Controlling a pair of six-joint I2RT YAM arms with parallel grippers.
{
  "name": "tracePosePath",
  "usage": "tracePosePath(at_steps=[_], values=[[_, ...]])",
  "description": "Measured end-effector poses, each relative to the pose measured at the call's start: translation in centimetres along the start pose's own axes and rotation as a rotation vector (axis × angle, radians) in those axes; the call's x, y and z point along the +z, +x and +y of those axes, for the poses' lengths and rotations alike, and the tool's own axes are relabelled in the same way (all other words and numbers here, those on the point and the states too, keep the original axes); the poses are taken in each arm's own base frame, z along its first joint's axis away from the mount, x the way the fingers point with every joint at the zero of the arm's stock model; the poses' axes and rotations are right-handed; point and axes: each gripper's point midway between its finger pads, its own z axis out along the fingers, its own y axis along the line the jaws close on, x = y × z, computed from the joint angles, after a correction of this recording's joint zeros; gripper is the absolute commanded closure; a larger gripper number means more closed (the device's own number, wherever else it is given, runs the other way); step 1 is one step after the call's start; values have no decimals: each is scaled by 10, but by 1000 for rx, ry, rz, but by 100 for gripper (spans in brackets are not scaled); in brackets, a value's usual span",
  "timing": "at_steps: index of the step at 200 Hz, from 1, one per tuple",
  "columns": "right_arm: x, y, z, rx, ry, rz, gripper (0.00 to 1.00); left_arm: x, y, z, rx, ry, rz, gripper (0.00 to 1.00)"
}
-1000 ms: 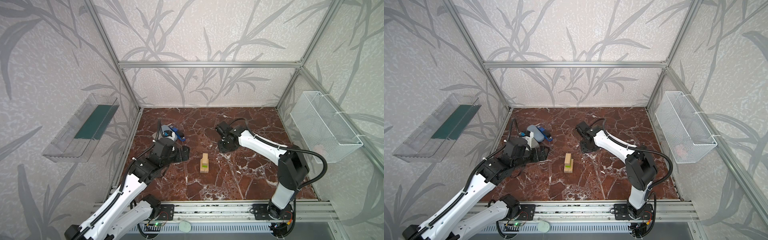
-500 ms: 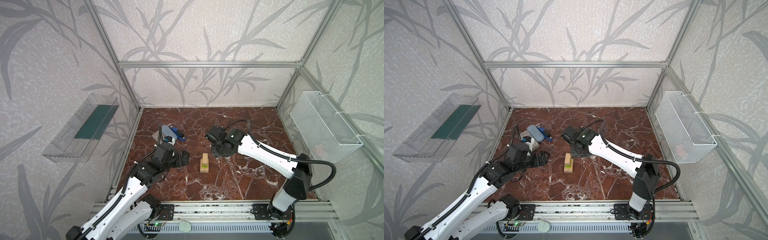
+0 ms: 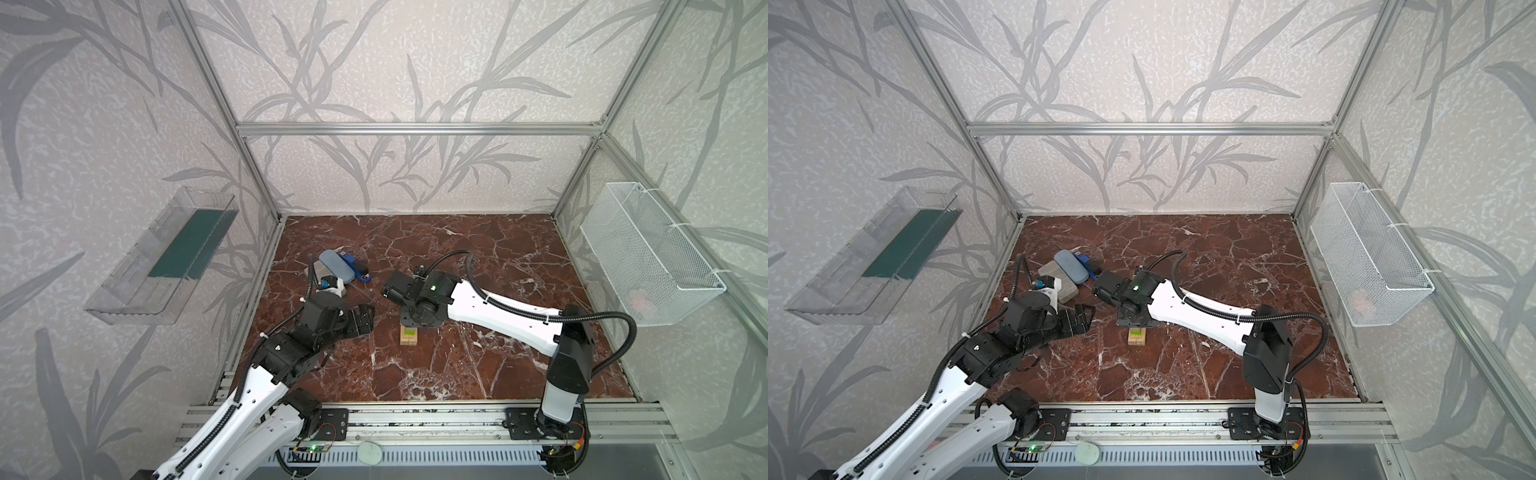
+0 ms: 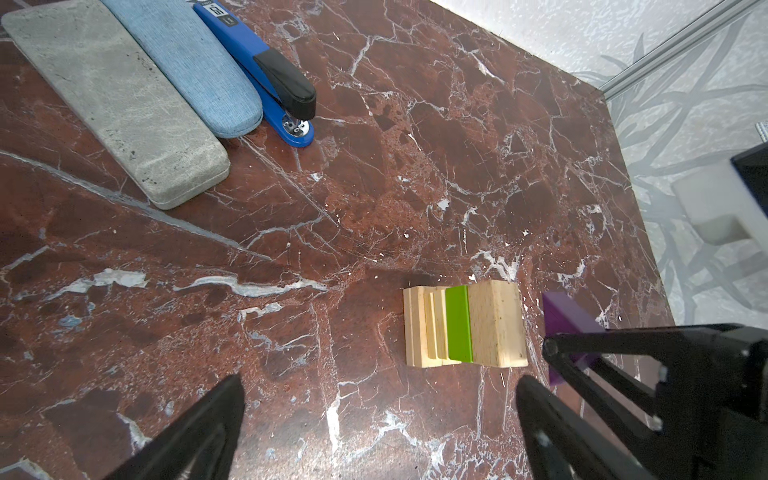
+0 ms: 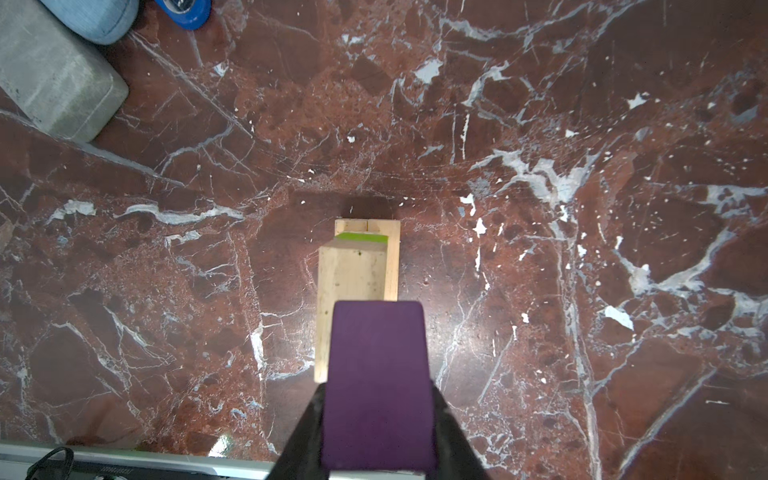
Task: Build the wood block tower
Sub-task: 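Lift and carry the purple block over the block group, then lower the purple block onto the wooden block with the right gripper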
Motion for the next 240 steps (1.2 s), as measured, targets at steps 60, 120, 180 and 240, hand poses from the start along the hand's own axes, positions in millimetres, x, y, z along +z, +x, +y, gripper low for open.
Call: tracePosePath(at_steps=[60, 120, 180, 240], values=[[9, -1, 11, 6, -4, 0, 79, 0, 0, 2, 0, -8, -3, 1], [9, -4, 15, 7, -6, -6, 79, 0, 0, 2, -1, -9, -3, 1], [17, -2, 14, 1, 20, -1, 79, 1, 0, 2, 0, -10, 0, 1], [17, -1, 11, -2, 33, 2, 78, 3, 1, 2, 0, -15, 9, 0]])
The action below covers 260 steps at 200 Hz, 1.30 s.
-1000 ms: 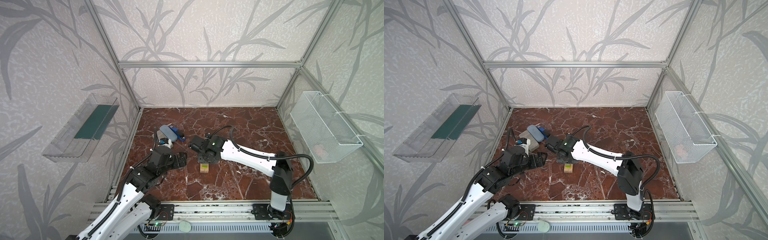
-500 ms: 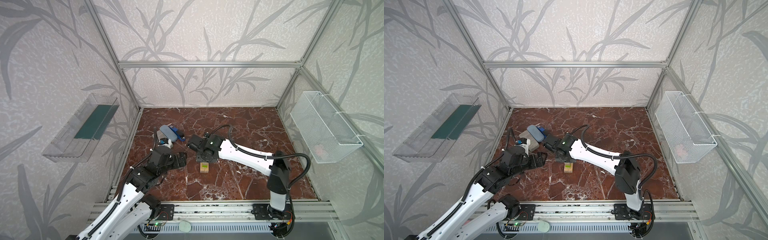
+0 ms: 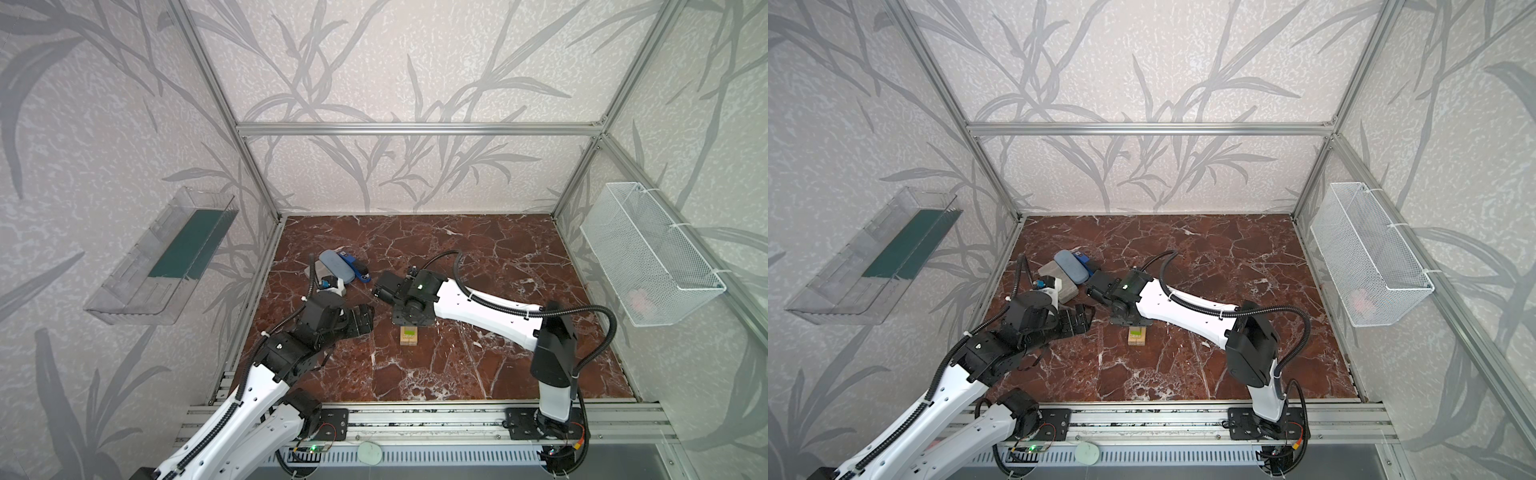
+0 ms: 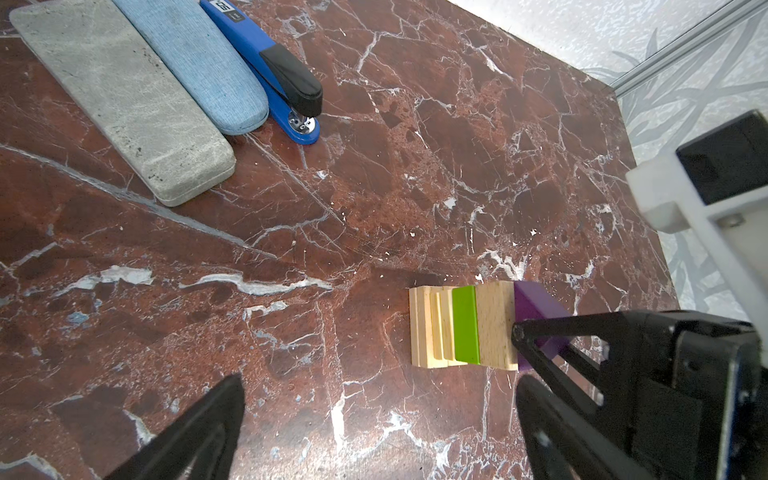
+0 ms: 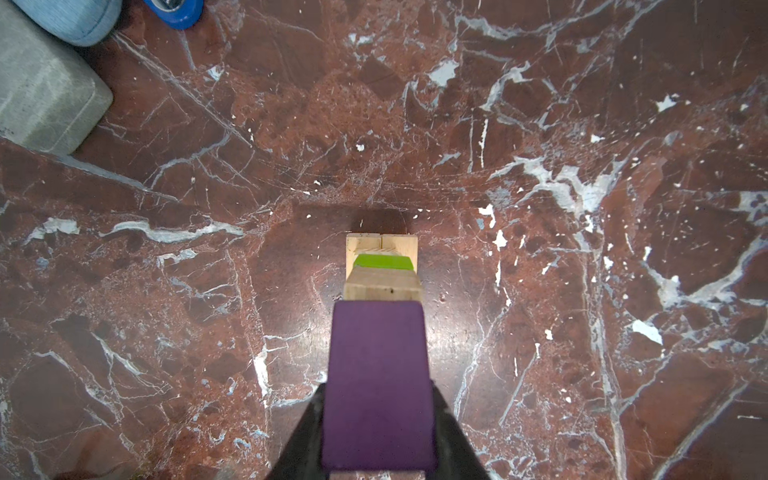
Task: Build the wood block tower
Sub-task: 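Lower the purple block onto the wooden block with the right gripper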
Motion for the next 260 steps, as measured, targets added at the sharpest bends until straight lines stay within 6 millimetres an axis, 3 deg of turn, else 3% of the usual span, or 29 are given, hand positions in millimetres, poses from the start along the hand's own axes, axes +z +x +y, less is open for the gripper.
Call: tracePosePath(at_steps=[87, 220, 260], values=[[4, 2, -1, -3, 11, 6, 73, 0, 0, 0, 0, 1, 1, 1], [0, -3, 3, -1, 9, -1, 42, 1, 0, 0, 0, -2, 4, 1], [4, -2, 1, -7, 30, 1, 39, 1, 0, 0, 0, -2, 3, 0]])
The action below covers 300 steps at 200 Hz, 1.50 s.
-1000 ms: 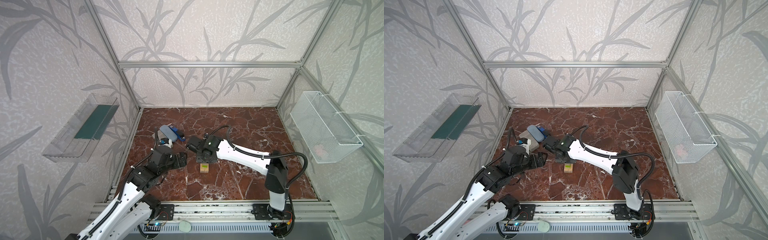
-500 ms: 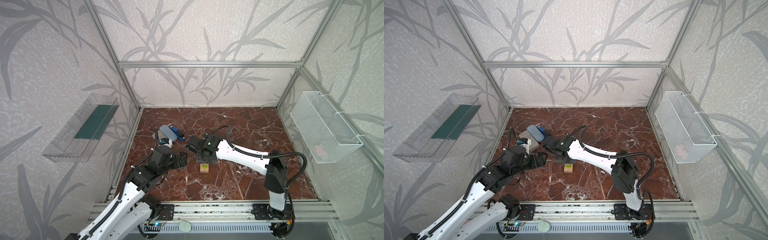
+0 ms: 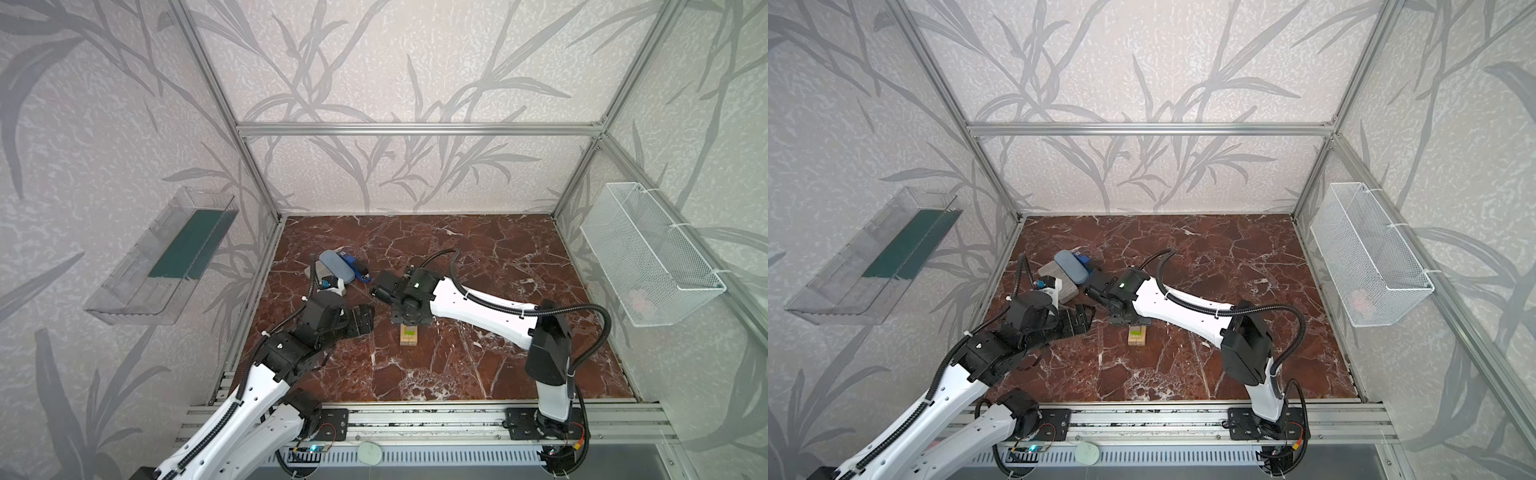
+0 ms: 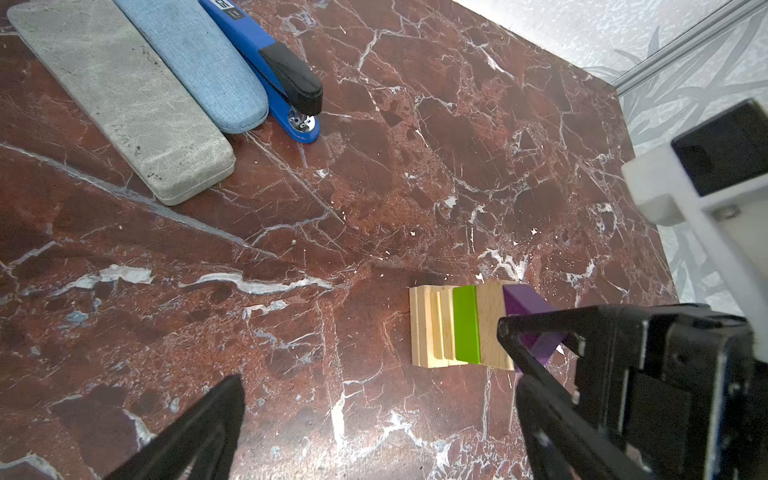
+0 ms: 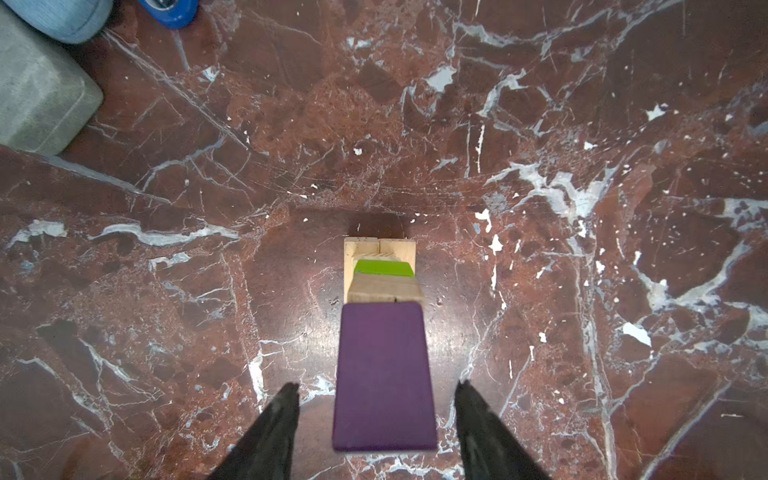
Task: Build the wood block tower
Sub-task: 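Lower the purple block onto the wooden block with the right gripper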
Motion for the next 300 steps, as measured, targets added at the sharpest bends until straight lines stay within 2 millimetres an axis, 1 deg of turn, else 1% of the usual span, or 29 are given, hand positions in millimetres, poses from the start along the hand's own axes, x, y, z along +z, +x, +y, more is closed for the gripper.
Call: tracePosePath(at_steps=[21, 58, 83, 133, 185, 246, 269, 300], values=[[6, 2, 0, -4, 14, 9, 40, 0, 0, 0, 0, 0, 0, 0], [15, 5, 0, -11, 33, 19, 45, -1, 0, 0, 0, 1, -2, 0], [19, 5, -2, -11, 42, 23, 51, -1, 0, 0, 0, 2, -3, 1], [20, 4, -1, -18, 43, 24, 64, -1, 0, 0, 0, 1, -3, 1], [20, 4, 3, -27, 34, 27, 75, -1, -1, 1, -2, -1, -4, 1], [19, 4, 2, -33, 38, 30, 73, -1, -1, 1, -3, -1, -4, 1], [19, 4, 1, -35, 38, 30, 71, -1, -1, 1, -3, -1, -4, 0], [19, 3, 1, -42, 40, 27, 71, 0, -1, 1, -3, -2, -3, 1]])
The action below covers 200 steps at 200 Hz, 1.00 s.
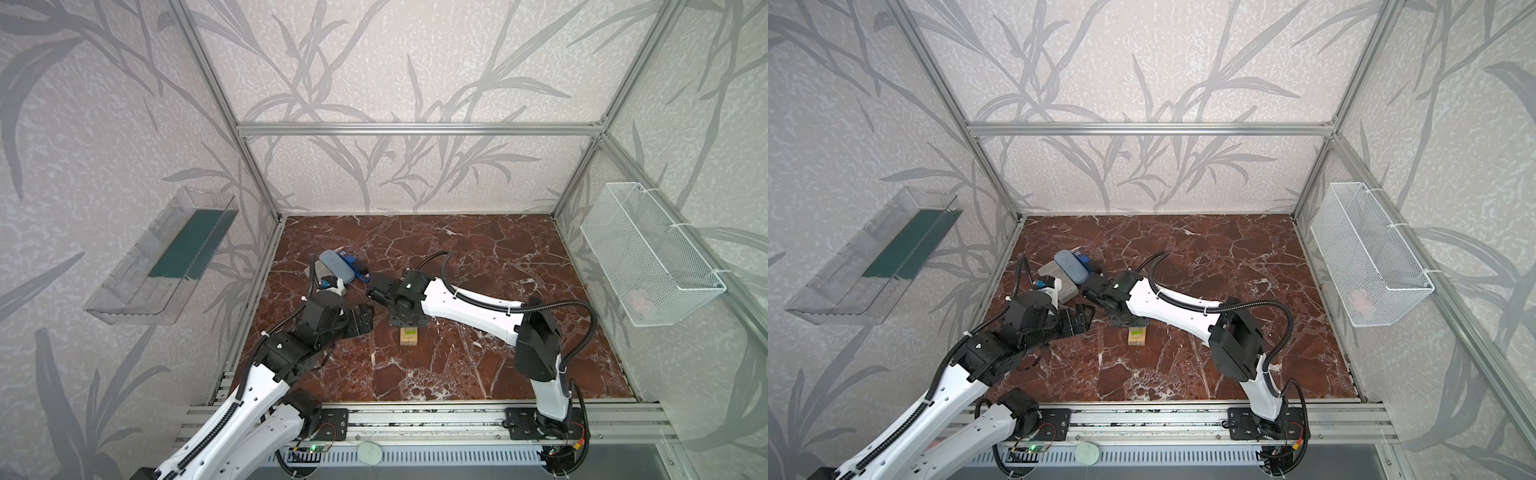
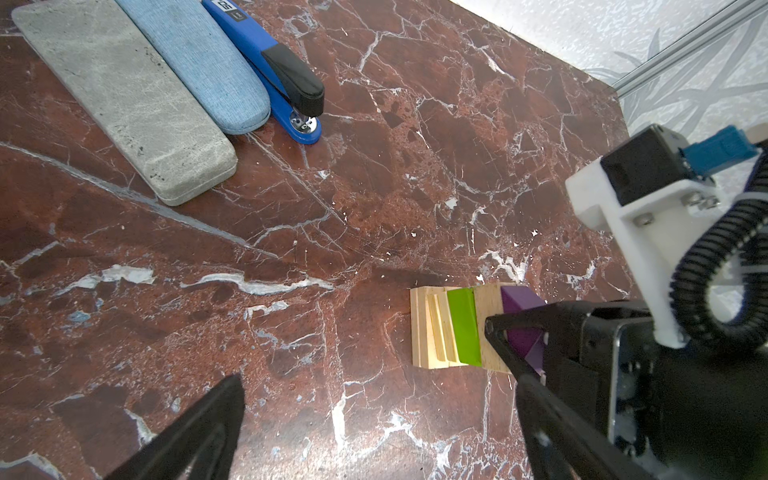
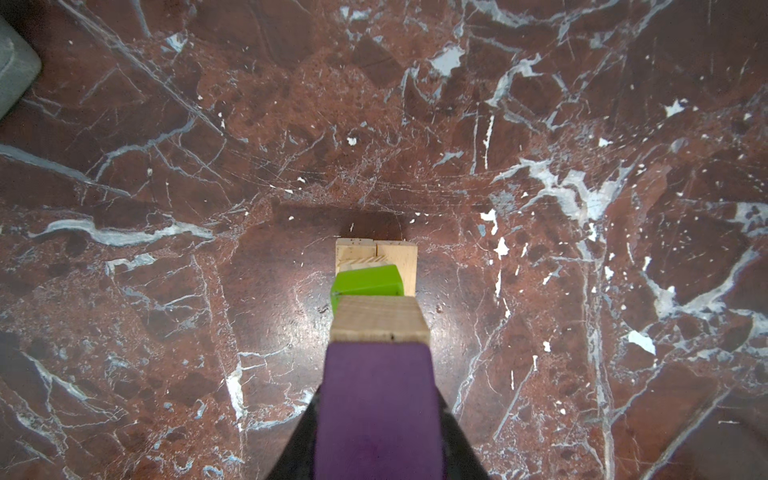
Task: Build the wood block tower
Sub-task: 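Lower the purple block onto the wooden block with the right gripper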
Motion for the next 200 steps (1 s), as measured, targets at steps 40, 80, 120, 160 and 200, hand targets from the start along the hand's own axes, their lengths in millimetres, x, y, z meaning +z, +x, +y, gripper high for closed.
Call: tracePosePath(at_steps=[40, 80, 120, 160, 200], values=[[0, -2, 0, -22, 3, -7, 72, 0, 0, 0, 0, 0, 0, 1], [2, -3, 3, -48, 2, -8, 72, 0, 0, 0, 0, 0, 1, 1], [3, -4, 1, -59, 9, -13, 72, 0, 0, 0, -1, -1, 0, 0], [3, -4, 1, -61, 12, -14, 72, 1, 0, 0, -1, -2, 3, 1], [3, -6, -2, -64, 22, -15, 71, 1, 0, 0, -2, -3, 4, 0]])
